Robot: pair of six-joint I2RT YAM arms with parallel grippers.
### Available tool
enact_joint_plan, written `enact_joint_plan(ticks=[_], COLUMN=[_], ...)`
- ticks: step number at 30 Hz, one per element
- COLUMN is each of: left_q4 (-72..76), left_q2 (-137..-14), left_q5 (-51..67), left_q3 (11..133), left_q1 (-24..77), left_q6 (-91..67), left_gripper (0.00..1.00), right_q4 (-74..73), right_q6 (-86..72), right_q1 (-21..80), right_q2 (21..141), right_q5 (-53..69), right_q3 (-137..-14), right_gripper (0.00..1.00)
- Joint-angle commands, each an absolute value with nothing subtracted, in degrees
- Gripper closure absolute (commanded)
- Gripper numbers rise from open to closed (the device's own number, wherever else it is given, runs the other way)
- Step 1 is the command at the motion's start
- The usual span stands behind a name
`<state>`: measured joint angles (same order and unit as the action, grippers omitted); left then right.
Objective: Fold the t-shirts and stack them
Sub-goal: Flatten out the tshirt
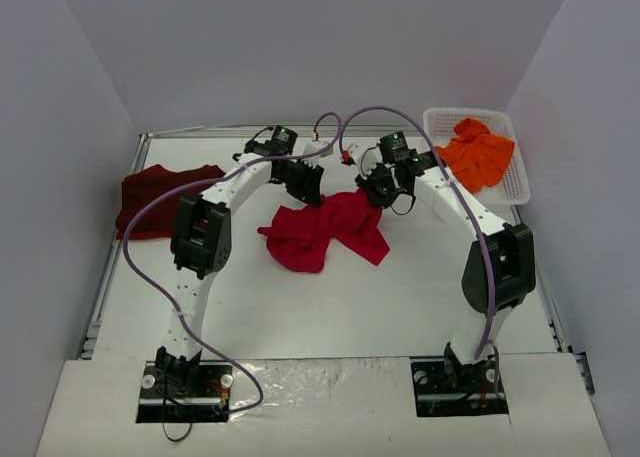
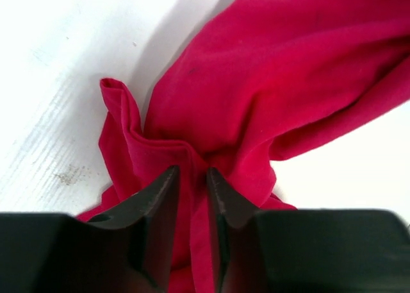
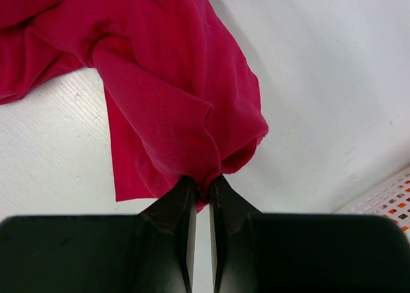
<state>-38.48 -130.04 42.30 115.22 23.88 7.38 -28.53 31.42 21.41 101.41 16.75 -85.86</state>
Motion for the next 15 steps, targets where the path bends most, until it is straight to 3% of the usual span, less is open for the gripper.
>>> enact_joint_plan(ticks=[1,4,7,15], left_q4=[-40.25,-40.25,-40.87,-45.08], left_q2=[-129.20,-129.20,-129.29,-122.18], left_q5=[44.38,45.43,46.06,40.35], left_q3=[114.00,113.21,112.94,112.07], left_q1=[23.64,23.73,23.91,21.80], left_q6=[8.52,8.61,8.96,11.51], left_gripper=[0.78,0.83,0.97,0.98], right_q4=[-28.30,-28.13,-28.04,-28.21], right_q6=[31.82,31.82,31.82,31.55], right_q1=[20.48,20.13,19.95,18.20], right_q2=[101.08,100.72,100.46,98.71], right_q5=[16.08,16.26,16.00,15.29], right_q3=[-84.82,-84.55,-84.46,-84.64], right_gripper=[1.00,1.00,1.00,1.00])
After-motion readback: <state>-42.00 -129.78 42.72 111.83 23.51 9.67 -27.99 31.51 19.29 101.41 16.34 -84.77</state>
